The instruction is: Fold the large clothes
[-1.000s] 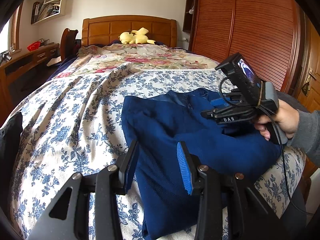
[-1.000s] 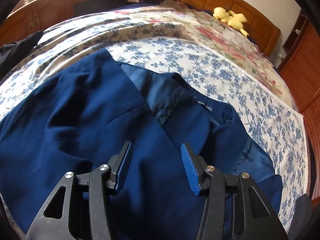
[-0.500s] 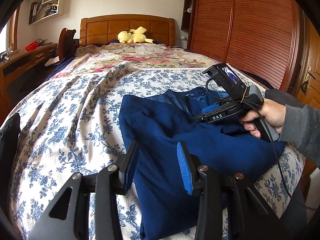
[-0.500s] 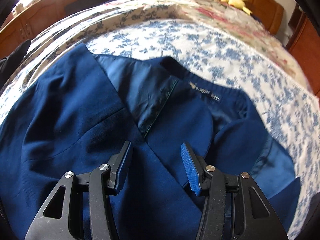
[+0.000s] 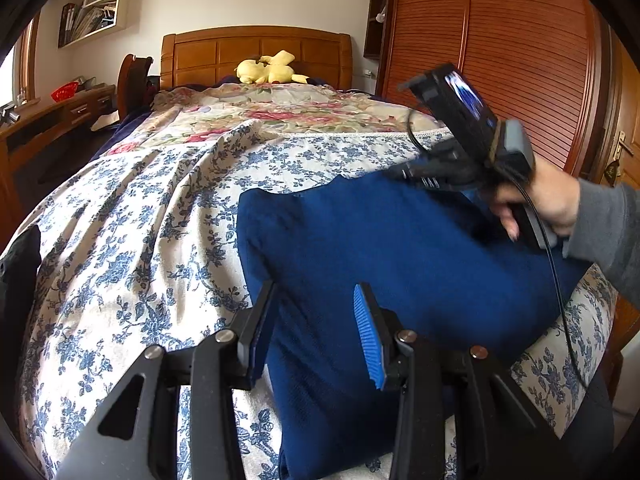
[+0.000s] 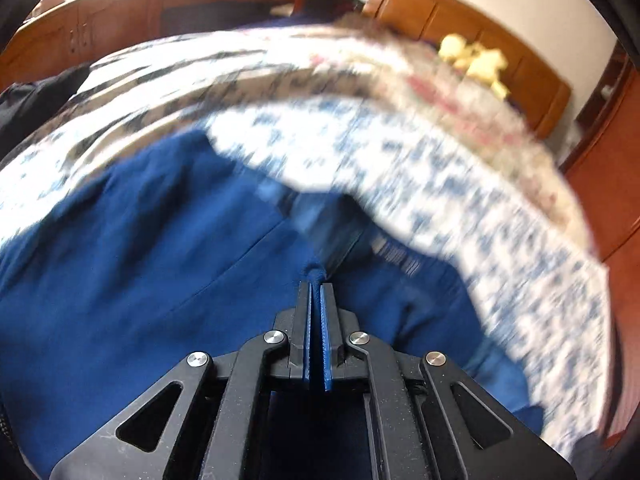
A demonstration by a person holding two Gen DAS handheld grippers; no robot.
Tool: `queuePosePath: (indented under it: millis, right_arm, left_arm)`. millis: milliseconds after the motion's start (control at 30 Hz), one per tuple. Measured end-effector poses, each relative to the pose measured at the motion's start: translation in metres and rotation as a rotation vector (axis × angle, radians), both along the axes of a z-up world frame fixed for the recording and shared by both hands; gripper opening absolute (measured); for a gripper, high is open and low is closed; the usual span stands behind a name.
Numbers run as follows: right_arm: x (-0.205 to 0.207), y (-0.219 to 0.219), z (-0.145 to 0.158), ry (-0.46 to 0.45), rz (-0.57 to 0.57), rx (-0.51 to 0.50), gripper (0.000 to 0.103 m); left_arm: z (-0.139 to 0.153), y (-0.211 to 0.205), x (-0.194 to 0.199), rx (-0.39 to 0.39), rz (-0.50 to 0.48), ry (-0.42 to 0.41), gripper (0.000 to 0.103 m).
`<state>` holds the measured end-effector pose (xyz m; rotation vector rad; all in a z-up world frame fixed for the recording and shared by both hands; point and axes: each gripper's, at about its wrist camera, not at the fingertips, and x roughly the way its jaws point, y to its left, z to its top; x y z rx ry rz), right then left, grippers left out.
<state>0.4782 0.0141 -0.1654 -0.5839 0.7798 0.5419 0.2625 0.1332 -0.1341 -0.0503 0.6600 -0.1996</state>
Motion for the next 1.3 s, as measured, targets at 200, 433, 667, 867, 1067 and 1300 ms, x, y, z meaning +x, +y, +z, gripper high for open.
queuePosePath:
  millis: [200, 433, 667, 867, 1067, 1300]
  right_arm:
    - [0.020, 0.020, 0.008, -0.085, 0.019, -0.050, 0.001]
    - [0.031, 0.020, -0.005, -0.032, -0.043, -0.048, 0.010]
    - [0.023, -0.041, 0.027, -0.010, -0.082, -0.007, 0.048]
    - [0.026, -0.132, 0.040, -0.013, -0.213, -0.012, 0.049]
    - [0.042, -0.224, 0.022, 0.046, -0.405, 0.012, 0.049]
    - [0.056, -0.274, -0.018, 0.171, -0.520, 0.066, 0.049]
  left_arm:
    - [0.003, -0.002, -0.002, -0.006, -0.002, -0.014, 0.038]
    - [0.010, -0.011, 0.004, -0.023, -0.015, -0.030, 0.038]
    - [0.015, -0.031, 0.014, -0.041, -0.040, -0.037, 0.038]
    - [0.015, -0.054, 0.018, -0.036, -0.079, -0.043, 0.038]
    - [0.010, -0.068, 0.026, -0.037, -0.097, -0.026, 0.038]
    - [0.009, -0.080, 0.034, -0.040, -0.114, -0.022, 0.038]
